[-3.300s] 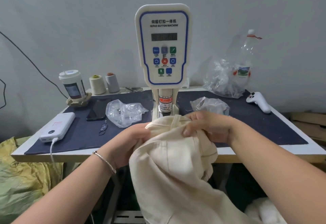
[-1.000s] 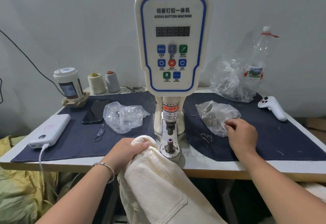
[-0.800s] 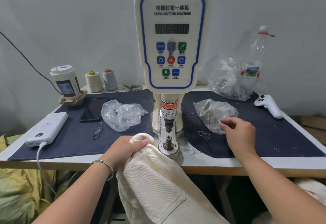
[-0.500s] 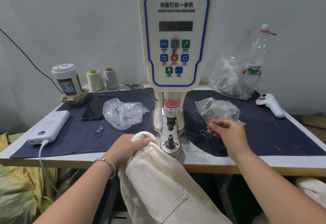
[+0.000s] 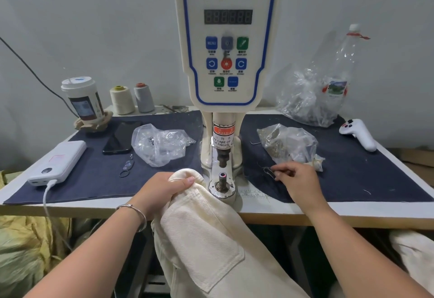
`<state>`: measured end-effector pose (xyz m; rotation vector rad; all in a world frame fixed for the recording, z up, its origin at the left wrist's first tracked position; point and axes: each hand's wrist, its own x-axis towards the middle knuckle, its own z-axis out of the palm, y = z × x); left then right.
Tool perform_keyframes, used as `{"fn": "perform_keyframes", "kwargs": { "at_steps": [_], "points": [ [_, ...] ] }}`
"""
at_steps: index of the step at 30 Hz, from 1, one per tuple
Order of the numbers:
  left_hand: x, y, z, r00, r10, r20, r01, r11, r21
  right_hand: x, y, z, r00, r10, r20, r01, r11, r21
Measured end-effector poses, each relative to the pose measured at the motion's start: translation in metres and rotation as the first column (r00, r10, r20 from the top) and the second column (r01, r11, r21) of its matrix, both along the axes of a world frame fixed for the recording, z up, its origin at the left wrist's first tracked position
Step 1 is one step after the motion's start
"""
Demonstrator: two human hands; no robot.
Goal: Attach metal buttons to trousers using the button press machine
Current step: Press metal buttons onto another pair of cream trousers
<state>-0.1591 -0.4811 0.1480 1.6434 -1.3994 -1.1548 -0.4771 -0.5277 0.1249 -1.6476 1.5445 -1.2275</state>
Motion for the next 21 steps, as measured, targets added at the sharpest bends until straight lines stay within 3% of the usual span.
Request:
{"fn": "perform_keyframes", "kwargs": {
  "at_steps": [11,21],
  "points": [
    [0.0018,-0.001,-0.0037,0.999,0.007,0.048,-0.006,1.0,-0.017,-0.0094,-0.0025,0.0005,0.945,-0.026,0.325,0.01,0.999,0.05],
    [0.0011,-0.0019,-0.0031,0.999,0.015,0.034,-0.015,1.0,-0.007,-0.0084,-0.0015,0.0027,0.923,-0.062,0.381,0.037,0.997,0.074]
  ]
}}
